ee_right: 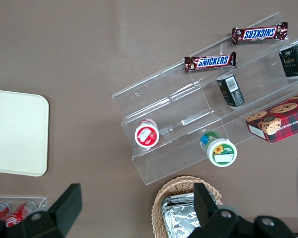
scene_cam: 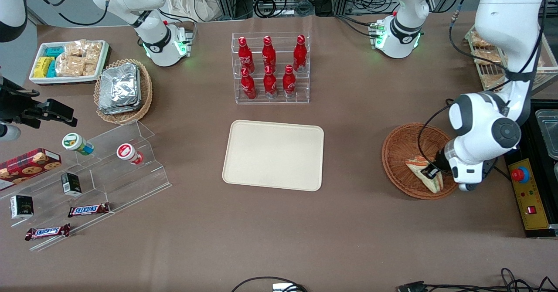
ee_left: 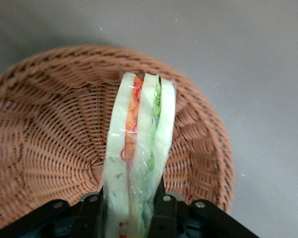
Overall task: Place sandwich from basket to tray
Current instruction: 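Lift the sandwich and carry it with the left gripper over the tray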
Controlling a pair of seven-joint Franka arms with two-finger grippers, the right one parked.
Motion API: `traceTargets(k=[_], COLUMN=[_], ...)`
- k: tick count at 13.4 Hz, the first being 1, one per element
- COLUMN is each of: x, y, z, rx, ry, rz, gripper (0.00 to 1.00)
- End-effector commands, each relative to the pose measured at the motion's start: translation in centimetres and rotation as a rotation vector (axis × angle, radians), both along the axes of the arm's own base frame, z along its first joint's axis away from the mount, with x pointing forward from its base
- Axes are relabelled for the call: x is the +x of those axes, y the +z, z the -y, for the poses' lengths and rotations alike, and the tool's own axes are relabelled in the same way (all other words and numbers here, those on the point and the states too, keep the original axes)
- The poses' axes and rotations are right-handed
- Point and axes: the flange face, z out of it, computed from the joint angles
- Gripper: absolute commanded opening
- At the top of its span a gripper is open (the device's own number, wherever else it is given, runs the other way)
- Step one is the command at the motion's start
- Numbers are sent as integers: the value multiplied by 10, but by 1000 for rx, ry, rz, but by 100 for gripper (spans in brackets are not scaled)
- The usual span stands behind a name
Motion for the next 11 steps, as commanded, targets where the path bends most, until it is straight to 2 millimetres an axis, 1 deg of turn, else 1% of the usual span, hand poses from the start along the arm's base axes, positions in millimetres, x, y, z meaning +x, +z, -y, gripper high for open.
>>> traceTargets(k=[1,3,4,5,6,7,8,10,11], x=[6,16,20,23,25,28,32,37,40], y=[89,148,179,202,218,228,228,207,190], z=[1,5,17,27,47,63,91,158,188], rx=[8,3,-4,-9,-12,-15,-19,-19,-11], ry=[-65,-118,-176,-243,-322,-392,-460,-561,-605], rz=[-9,-46,-47,-39,-17,5,14,6,-8], gripper=[0,0,0,0,0,0,0,0,0])
